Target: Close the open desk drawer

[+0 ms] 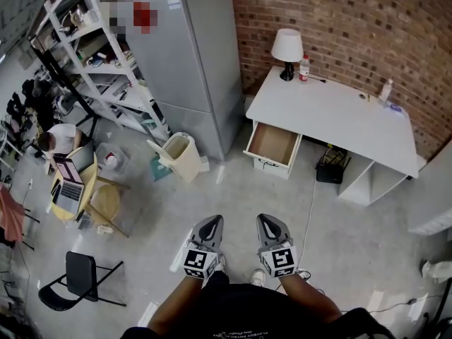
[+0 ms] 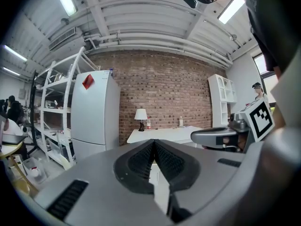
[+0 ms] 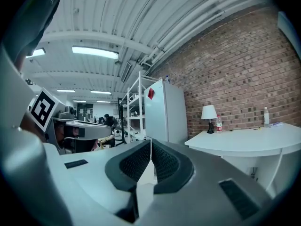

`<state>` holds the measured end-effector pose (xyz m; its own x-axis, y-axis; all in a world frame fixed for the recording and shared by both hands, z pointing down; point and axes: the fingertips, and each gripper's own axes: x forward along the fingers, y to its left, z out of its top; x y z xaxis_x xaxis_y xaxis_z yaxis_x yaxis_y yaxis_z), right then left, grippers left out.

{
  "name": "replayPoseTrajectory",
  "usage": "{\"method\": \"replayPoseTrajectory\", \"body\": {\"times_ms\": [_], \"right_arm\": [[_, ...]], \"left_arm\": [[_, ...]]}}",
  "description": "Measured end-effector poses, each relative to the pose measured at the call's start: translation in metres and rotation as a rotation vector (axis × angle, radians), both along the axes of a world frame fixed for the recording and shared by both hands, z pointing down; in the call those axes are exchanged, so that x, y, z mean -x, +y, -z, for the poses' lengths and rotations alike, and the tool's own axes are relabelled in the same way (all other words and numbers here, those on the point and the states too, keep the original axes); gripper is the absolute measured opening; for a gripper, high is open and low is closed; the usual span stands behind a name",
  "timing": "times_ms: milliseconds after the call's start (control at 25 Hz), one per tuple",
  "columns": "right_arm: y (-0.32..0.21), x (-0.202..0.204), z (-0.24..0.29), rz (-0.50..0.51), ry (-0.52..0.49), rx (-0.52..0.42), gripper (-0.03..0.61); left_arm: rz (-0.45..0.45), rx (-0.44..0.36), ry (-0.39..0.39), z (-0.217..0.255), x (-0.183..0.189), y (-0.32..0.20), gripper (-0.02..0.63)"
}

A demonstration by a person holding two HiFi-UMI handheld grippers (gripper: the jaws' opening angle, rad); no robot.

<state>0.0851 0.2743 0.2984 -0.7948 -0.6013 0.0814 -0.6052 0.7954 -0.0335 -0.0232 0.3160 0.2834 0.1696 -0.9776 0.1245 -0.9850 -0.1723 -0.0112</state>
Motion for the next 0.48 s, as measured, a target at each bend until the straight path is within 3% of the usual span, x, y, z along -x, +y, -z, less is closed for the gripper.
{"method": "replayPoseTrajectory", "body": {"times_ms": [480], "right_arm": [[-0.042, 0.056, -0.009, -0.073, 0.064, 0.0, 0.029]], "left_arm": [[-0.1, 0.012, 0.018, -0.004, 0.048, -0.052, 0.006]]}}
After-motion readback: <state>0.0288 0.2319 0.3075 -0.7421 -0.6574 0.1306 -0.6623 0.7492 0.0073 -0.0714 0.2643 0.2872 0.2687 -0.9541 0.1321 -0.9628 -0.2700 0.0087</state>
